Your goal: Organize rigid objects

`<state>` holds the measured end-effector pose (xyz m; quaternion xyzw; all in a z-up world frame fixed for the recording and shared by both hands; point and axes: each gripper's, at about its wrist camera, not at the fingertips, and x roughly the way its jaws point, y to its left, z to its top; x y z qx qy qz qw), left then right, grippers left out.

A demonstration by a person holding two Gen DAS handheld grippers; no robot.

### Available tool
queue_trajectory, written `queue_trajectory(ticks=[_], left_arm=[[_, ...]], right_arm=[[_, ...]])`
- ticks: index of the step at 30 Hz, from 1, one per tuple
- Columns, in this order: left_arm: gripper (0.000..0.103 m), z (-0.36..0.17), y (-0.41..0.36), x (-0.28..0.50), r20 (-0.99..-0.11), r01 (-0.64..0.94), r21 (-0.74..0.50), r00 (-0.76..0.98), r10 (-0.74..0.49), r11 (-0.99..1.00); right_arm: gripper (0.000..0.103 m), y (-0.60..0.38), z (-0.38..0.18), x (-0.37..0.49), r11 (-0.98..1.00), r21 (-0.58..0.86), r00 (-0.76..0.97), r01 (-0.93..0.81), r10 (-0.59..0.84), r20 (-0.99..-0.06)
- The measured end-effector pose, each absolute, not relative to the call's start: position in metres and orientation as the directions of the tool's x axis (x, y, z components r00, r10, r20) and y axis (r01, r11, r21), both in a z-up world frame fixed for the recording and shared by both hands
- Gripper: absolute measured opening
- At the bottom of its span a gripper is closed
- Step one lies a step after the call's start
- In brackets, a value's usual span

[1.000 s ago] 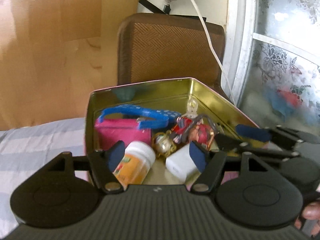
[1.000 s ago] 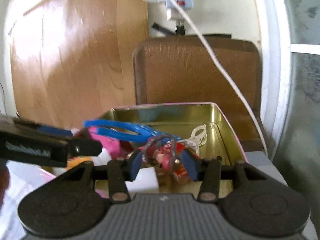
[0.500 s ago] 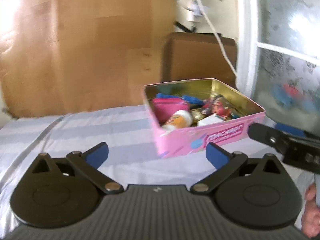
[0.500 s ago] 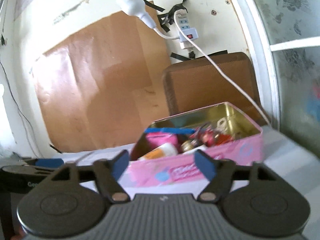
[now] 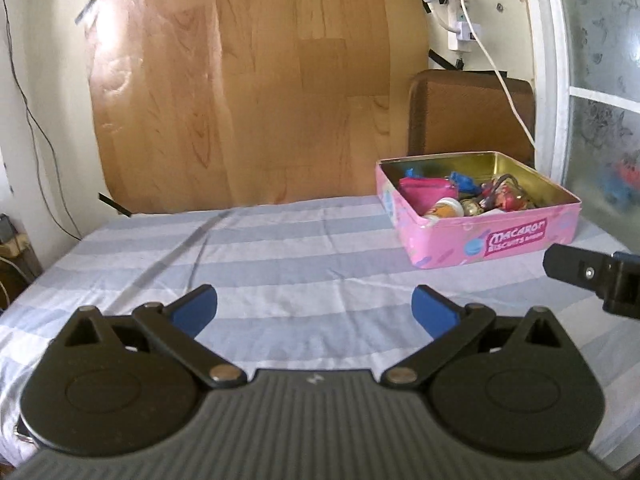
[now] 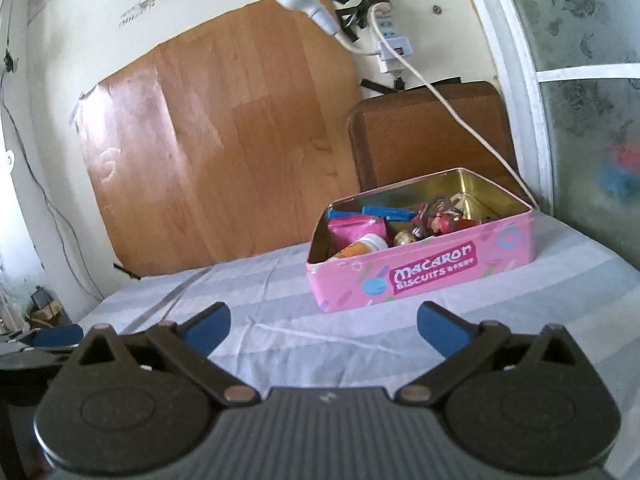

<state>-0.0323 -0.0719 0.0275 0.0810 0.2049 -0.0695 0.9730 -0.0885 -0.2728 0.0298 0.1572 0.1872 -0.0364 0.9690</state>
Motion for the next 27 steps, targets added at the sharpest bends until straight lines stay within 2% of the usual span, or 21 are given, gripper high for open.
queue_trajectory(ticks=[7, 21, 27], left_arm=[[0.103, 0.024, -0.074, -0.040, -0.393, 0.145, 0.124, 0.915, -0.086, 0.982], [0.103, 0.016, -0.069, -0.032, -0.511, 0.173, 0.056, 0.851, -0.120, 0.983], [0.103, 0.014, -0.067, -0.032, -0.530, 0.192, 0.024, 0.835, -0.151, 0.981]], right_arm=[[0.103, -0.262, 0.033, -0.093, 0.962, 0.235, 0.931, 0.137, -0.044, -0.362], [0.103, -0.262, 0.028, -0.096, 0.940, 0.270, 0.928, 0.208, -0.102, -0.359], [0.103, -0.258, 0.032, -0.099, 0.949, 0.248, 0.930, 0.196, -0.100, -0.354]])
